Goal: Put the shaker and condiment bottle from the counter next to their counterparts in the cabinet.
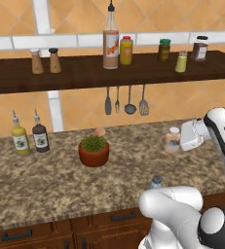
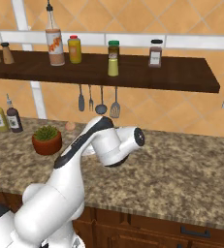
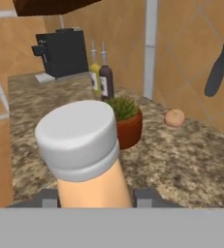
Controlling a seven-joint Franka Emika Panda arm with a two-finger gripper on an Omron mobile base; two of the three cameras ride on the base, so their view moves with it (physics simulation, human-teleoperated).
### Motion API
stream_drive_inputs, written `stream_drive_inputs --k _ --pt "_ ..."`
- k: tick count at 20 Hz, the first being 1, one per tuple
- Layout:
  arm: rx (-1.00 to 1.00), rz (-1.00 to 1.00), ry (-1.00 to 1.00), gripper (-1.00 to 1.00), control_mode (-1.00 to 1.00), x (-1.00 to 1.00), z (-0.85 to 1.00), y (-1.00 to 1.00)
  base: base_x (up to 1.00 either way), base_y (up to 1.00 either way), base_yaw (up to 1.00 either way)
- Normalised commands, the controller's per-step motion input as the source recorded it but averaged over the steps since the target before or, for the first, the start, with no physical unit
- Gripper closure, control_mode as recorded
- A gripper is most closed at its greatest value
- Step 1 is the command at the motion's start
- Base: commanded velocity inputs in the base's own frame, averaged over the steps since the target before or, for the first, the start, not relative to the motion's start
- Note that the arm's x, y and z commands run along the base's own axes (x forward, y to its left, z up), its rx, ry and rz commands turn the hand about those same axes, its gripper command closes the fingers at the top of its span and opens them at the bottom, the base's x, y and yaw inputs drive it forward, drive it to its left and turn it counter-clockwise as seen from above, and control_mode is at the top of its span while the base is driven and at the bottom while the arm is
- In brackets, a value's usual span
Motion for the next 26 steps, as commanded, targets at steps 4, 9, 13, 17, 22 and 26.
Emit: stream_drive_inputs --k 4,9,13,17,22,26 --pt "0.0 0.0 0.0 1.0 -1.0 -0.1 0.51 0.15 0.0 0.0 0.0" --pt "0.0 0.0 0.0 1.0 -1.0 -0.04 0.52 0.22 0.0 0.0 0.0" --pt "0.0 0.0 0.0 1.0 -1.0 -0.15 0.54 0.21 0.0 0.0 0.0" --pt "0.0 0.0 0.0 1.0 -1.0 -0.17 0.59 0.15 0.0 0.0 0.0" --pt "0.0 0.0 0.0 1.0 -1.0 -0.09 0.61 0.11 0.0 0.0 0.0" --pt "0.0 -0.05 0.0 1.0 -1.0 -0.01 0.57 0.12 0.0 0.0 0.0"
